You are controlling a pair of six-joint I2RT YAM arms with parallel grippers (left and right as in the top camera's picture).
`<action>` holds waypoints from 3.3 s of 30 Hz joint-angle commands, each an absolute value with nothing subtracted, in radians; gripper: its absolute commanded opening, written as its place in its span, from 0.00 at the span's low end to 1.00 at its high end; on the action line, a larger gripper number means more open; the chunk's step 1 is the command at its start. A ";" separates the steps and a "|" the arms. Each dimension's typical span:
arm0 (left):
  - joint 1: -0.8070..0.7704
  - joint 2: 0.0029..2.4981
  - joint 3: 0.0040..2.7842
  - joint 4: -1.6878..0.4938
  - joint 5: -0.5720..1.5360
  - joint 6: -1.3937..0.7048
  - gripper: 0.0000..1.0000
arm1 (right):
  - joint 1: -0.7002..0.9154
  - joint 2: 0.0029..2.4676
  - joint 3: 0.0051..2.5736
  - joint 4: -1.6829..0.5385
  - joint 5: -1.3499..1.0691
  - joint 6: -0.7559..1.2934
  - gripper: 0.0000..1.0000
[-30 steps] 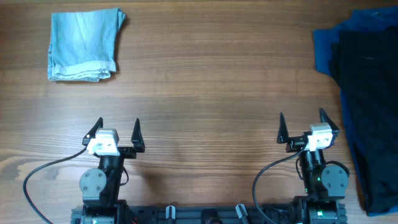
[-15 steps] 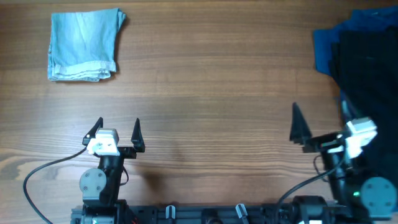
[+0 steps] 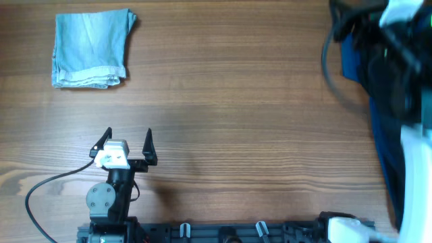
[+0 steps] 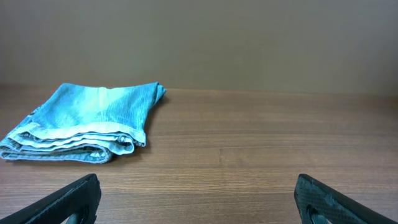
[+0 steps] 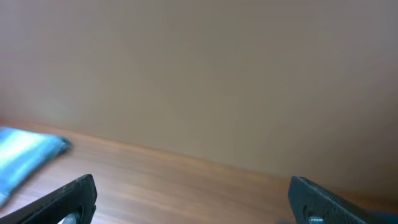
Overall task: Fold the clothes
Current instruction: 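Reach the right gripper into the dark clothes pile and grasp black trousers, then lift the black trousers with the right gripper and carry them to table center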
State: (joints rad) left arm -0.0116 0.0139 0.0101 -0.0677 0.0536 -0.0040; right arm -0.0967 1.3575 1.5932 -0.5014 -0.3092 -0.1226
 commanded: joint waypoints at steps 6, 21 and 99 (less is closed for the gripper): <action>-0.016 0.008 0.006 -0.072 0.070 0.012 1.00 | -0.317 1.808 1.727 -0.413 -0.061 -0.193 1.00; -0.016 0.008 0.006 -0.072 0.070 0.012 1.00 | -0.368 2.256 1.726 -0.140 -0.080 -0.207 0.75; -0.016 0.008 0.006 -0.072 0.070 0.012 1.00 | -0.150 1.808 1.696 -0.582 -0.136 -0.172 0.04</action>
State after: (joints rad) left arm -0.0116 0.0139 0.0101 -0.0677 0.0536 -0.0040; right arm -0.2623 1.8755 1.7035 -0.5457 -0.0353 -0.1810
